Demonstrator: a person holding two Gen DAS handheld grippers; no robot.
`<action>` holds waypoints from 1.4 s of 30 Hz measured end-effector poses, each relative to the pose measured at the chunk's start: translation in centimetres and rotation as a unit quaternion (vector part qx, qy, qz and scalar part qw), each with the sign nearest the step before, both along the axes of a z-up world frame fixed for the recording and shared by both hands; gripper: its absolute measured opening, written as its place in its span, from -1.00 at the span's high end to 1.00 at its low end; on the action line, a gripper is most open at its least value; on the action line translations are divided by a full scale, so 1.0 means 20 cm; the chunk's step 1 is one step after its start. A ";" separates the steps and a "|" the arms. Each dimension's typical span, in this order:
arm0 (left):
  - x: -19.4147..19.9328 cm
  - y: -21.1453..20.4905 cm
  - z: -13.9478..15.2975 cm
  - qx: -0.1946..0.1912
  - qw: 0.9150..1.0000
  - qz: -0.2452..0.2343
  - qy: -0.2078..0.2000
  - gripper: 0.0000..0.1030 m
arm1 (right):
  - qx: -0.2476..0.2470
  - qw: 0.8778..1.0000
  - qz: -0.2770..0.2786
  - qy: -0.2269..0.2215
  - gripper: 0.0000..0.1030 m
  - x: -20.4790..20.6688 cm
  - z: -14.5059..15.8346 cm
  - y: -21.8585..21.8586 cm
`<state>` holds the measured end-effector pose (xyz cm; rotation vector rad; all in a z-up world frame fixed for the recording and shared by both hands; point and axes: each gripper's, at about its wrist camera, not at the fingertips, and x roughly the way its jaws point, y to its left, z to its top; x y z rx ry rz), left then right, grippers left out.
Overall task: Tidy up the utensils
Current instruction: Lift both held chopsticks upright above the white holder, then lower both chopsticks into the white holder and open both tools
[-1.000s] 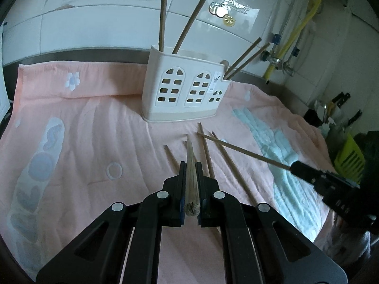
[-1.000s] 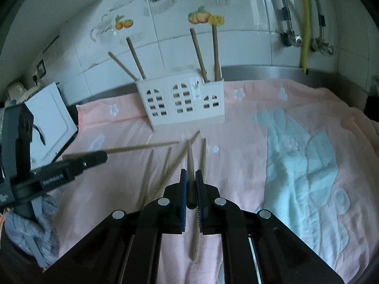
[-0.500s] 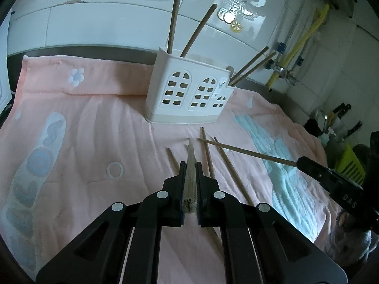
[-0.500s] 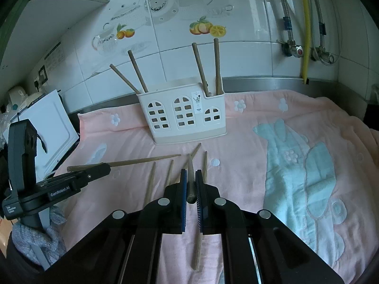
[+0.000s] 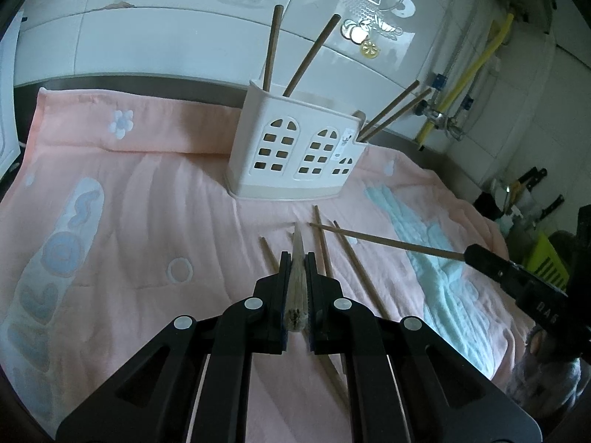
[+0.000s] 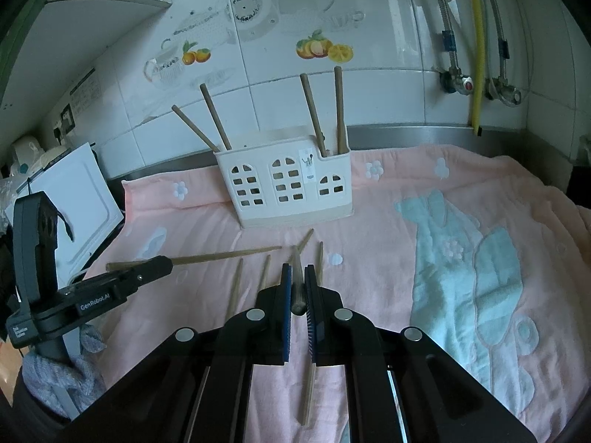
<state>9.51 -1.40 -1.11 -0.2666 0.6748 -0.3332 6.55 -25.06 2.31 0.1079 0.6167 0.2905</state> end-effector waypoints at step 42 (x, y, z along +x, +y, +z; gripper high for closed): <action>0.31 -0.22 1.02 0.129 0.974 -0.016 -0.185 0.89 | -0.026 0.995 -0.016 -0.096 0.87 0.74 0.99 -0.23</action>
